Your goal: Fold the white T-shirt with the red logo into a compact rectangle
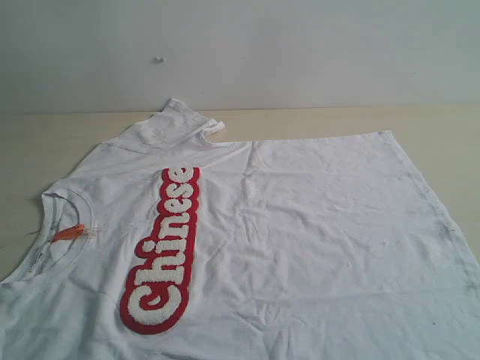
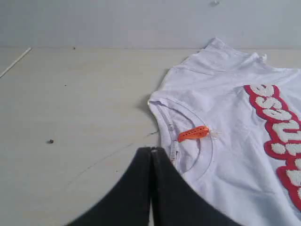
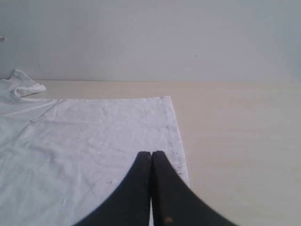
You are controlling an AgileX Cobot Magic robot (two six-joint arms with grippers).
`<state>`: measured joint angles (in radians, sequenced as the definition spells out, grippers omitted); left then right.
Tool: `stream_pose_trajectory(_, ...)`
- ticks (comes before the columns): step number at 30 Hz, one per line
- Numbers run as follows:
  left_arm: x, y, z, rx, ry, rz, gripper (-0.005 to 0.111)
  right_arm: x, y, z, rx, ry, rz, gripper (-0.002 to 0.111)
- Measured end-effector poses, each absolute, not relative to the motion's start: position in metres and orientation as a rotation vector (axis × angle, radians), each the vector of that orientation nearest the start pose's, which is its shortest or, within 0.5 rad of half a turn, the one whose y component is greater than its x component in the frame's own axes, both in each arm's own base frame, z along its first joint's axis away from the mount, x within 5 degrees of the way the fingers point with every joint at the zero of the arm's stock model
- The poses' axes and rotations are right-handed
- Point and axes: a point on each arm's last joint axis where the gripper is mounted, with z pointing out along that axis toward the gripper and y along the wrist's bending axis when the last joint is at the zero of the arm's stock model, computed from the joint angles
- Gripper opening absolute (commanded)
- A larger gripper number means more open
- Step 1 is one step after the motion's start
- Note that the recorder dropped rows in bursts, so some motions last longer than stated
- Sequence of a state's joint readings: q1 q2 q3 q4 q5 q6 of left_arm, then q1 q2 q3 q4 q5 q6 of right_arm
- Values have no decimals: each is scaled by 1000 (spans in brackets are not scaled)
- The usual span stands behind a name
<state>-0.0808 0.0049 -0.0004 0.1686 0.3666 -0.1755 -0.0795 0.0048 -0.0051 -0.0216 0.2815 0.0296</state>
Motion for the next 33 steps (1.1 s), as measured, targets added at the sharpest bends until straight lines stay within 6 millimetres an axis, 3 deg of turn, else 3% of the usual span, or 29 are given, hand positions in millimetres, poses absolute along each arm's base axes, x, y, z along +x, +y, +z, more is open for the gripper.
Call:
stream_pose_trajectory(4, 54, 3, 182, 156, 1825, 127, 0, 55, -6, 194, 49, 1714, -97, 0)
stream_pose_trajectory(6, 56, 1, 190, 180, 1732, 126, 0, 56, -5, 202, 36, 1621, -103, 0)
stream_pose_trajectory(15, 52, -8, 232, 60, 1266, -133, 0, 52, -3, 234, 17, 1269, -85, 0)
stream_pose_trajectory(20, 45, -11, 248, -46, 1084, -378, 0, 48, -1, 245, 92, 1132, 53, 0)
stream_pose_trajectory(26, 47, -14, 266, -50, 1092, -465, 0, 47, -1, 248, 150, 1096, 158, 0)
stream_pose_trajectory(33, 67, -22, 295, 10, 1182, -475, 0, 44, -1, 258, 172, 1061, 206, 0)
